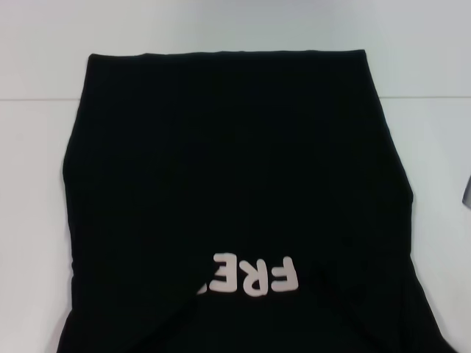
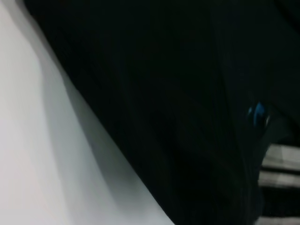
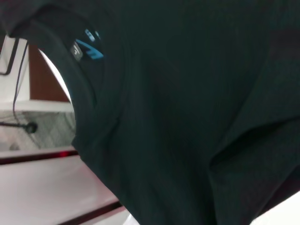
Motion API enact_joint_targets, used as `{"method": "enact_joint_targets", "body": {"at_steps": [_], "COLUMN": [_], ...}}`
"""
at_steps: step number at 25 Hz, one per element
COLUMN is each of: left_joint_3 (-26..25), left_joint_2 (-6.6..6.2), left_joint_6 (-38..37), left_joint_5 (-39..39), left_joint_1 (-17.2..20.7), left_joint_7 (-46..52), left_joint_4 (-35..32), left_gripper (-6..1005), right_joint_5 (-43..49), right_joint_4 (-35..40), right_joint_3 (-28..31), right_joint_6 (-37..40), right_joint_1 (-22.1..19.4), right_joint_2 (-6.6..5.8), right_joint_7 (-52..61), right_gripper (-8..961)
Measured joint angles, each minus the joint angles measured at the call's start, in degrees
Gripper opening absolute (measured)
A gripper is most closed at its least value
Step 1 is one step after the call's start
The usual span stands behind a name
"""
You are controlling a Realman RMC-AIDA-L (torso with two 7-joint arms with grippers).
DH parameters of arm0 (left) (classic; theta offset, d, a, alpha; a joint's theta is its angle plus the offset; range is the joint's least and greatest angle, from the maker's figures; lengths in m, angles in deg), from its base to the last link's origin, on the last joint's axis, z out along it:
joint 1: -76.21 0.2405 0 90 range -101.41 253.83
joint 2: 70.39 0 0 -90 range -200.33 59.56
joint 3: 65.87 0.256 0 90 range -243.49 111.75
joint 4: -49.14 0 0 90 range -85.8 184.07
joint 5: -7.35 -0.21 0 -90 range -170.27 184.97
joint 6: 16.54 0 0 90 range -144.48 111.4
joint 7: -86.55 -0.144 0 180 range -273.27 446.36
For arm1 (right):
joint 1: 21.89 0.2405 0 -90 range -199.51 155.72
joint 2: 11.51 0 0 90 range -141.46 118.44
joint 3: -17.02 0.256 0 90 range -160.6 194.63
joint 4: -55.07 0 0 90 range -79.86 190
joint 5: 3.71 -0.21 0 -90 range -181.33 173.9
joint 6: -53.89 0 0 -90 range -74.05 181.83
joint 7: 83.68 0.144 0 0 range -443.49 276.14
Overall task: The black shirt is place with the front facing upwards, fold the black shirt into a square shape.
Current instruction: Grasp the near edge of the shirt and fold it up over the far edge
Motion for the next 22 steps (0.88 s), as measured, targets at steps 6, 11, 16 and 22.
{"method": "enact_joint_targets", "body": {"at_steps": [6, 11, 16, 22], "left_joint_3": [0.9, -4.6, -16.8, -31.1], "left_joint_2": [0.56, 0.20, -1.57, -2.59], "left_joint_6": [-0.8, -0.4, 3.0, 14.9], "left_joint_5": [0.2, 2.5, 3.8, 10.5], "left_joint_1": [-0.6, -1.7, -3.6, -4.3], "left_joint_7": [-0.8, -1.2, 3.2, 7.2], "left_joint_4": [0.3, 0.3, 0.2, 1.0], "left_gripper": [84, 86, 88, 91], "right_joint_5": [-0.1, -1.8, -5.4, -16.5], "right_joint_4": [-1.7, -1.6, -3.4, -11.6], "right_joint_3": [-0.3, 6.6, 20.6, 34.4], "right_joint_6": [-0.6, -2.2, -6.9, -17.5], "right_joint_1": [-0.7, -0.8, -0.6, -2.8], "right_joint_2": [0.91, 1.09, -0.98, -4.70], "right_joint_7": [-1.5, -1.7, 1.4, 6.3], "right_gripper": [21, 21, 22, 22]}}
